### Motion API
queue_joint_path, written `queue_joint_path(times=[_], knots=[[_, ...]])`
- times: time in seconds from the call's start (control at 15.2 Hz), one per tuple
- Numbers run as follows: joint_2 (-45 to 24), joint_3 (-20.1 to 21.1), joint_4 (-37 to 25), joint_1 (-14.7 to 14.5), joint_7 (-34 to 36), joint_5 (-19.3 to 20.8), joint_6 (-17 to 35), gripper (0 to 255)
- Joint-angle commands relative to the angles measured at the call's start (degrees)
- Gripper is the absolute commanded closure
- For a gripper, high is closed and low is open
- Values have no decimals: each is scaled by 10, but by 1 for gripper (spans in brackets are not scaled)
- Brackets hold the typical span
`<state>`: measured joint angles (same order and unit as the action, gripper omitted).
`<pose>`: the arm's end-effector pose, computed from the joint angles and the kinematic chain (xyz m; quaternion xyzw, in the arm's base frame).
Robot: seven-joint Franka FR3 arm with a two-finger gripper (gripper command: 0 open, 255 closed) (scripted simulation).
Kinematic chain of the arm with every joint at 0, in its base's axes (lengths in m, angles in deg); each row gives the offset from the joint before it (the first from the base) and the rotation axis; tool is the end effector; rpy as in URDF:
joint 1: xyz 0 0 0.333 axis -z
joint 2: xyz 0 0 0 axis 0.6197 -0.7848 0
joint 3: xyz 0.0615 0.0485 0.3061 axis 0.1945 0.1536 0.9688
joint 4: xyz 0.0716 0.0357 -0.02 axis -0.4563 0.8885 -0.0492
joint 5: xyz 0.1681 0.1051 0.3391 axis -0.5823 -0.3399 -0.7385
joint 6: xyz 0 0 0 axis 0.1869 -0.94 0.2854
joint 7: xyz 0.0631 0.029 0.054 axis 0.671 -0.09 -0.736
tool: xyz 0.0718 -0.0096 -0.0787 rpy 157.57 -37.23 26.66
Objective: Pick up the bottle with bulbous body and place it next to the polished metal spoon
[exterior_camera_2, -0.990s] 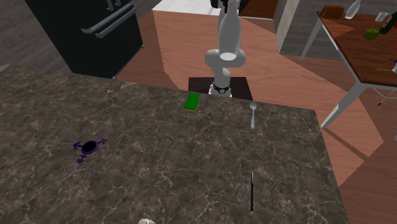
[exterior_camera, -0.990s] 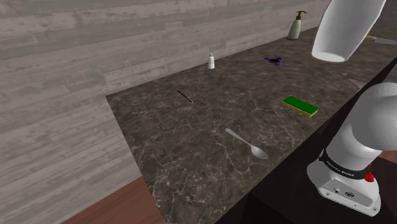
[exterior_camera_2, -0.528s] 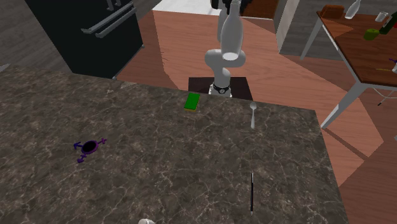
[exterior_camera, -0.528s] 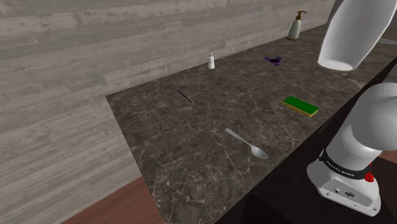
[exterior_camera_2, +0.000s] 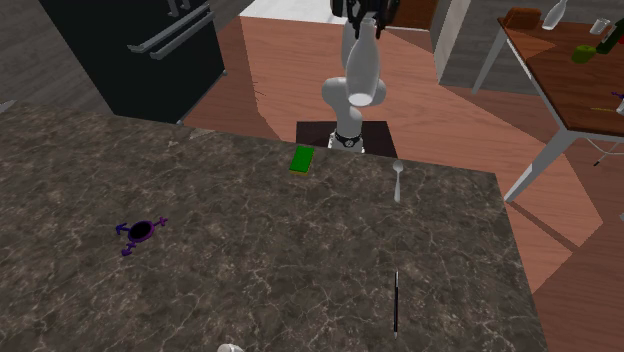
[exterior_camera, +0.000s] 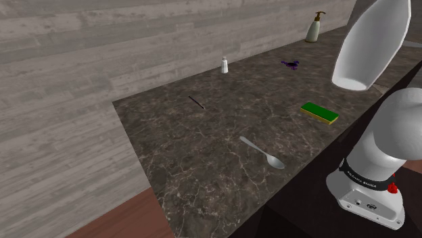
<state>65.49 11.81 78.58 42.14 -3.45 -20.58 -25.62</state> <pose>0.1606 -0.0087 0.7704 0.9998 0.0122 -0.0166 0.0031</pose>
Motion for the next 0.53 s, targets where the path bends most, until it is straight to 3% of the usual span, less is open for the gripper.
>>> queue_joint_path(times=[0.0, 0.46], knots=[[14, 0, 27, 0, 0, 0, 13, 255], [59, 0, 112, 0, 0, 0, 54, 255]])
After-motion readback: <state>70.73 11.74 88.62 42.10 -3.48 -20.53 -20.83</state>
